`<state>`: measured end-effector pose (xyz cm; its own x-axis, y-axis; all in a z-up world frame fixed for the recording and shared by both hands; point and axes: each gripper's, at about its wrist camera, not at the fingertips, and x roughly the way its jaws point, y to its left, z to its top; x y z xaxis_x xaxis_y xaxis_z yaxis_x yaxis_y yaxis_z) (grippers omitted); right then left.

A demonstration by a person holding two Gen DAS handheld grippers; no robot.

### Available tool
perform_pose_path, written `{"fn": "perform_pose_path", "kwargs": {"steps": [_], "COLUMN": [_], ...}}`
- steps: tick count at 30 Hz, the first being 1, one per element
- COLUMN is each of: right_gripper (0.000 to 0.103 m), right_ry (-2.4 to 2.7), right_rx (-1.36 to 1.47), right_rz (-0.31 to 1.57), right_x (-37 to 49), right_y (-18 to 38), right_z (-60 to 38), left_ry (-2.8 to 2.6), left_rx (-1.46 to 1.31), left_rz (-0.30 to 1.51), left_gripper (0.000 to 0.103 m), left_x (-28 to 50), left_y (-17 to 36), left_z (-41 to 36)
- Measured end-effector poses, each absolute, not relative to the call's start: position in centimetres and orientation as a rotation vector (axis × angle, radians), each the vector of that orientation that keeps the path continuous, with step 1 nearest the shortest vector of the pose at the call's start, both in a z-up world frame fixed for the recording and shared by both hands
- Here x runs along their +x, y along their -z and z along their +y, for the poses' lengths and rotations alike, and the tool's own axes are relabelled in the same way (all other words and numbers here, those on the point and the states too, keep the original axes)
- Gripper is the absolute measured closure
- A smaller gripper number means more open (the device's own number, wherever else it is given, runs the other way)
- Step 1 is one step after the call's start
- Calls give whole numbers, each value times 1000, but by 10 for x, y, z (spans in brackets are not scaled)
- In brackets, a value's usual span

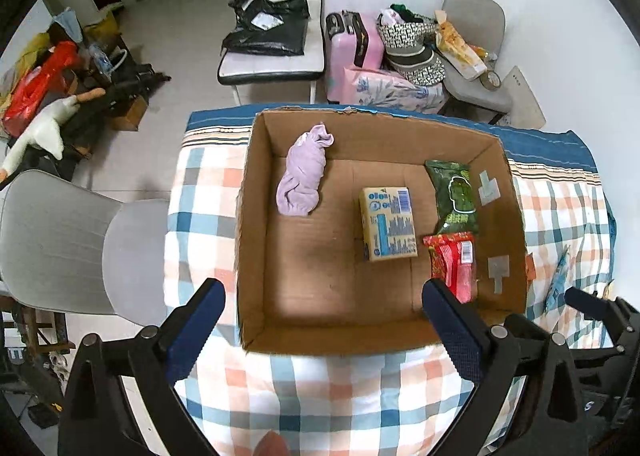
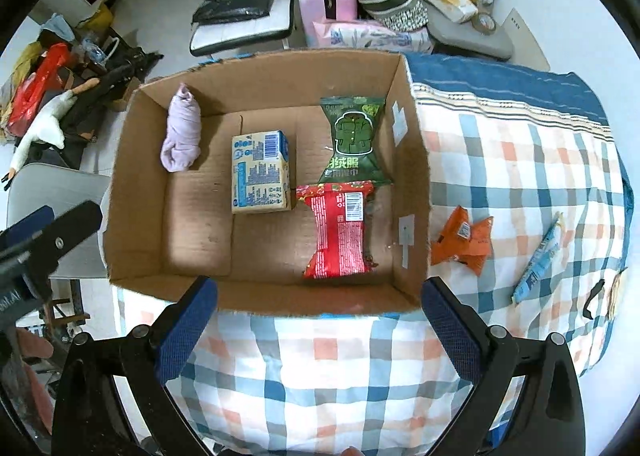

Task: Organize soft objects
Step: 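Withdraw both open tools from the box toward the remaining items, then grasp the orange snack bag with the left tool while the right tool grasps the blue-white tube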

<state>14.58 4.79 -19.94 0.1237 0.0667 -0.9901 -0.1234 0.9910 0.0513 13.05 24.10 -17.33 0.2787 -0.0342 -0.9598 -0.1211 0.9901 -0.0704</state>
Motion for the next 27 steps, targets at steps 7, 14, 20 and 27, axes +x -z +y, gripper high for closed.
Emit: {"fn": "perform_pose_path", "kwargs": {"steps": [7, 14, 20, 27], "right_gripper": [0, 0, 0, 0], "right_ry": [-183, -203, -138, 54], "right_rx": [-47, 13, 114, 222], "right_rz": [1380, 1356, 1322, 1319], "right_x": [118, 109, 105, 110], "right_y": [168, 150, 133, 140], "right_z": [37, 4, -70, -192], "left_ry": [-72, -56, 55, 180], "left_rx": [-121, -97, -71, -13], "left_rz": [1260, 1226, 1209, 1295], "left_gripper": [2, 0, 0, 0], "left_x": [101, 96, 111, 159], "left_y": [156, 139, 124, 145], "left_z": [221, 183, 111, 6]}}
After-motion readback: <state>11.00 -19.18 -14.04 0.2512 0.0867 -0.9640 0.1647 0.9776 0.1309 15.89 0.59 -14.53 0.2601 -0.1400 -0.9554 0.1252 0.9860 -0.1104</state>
